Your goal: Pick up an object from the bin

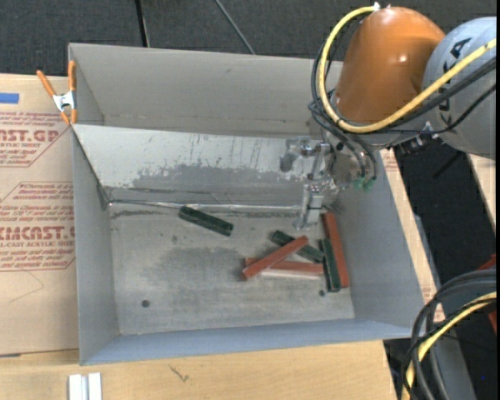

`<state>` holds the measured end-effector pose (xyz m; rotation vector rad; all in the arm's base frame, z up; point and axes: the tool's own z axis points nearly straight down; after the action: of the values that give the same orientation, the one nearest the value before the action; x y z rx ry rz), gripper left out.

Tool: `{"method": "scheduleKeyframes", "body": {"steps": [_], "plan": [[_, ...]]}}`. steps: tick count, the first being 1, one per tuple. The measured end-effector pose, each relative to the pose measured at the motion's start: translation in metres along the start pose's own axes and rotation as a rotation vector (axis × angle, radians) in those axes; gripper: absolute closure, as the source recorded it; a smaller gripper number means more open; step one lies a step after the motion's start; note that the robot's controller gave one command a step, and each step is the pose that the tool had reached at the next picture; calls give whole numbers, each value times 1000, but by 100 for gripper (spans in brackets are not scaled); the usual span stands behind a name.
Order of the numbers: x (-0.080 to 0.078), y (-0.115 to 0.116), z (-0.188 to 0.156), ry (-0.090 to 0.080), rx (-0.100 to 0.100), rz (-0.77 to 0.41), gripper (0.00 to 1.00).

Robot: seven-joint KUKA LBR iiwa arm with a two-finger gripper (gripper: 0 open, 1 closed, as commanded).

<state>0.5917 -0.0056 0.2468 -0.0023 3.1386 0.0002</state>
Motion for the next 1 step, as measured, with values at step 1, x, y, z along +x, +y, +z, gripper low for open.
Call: {"method": "scheduleKeyframes", "body": {"steps": [1], "plan": [[27,-6,76,-3,0,-70,0]]}}
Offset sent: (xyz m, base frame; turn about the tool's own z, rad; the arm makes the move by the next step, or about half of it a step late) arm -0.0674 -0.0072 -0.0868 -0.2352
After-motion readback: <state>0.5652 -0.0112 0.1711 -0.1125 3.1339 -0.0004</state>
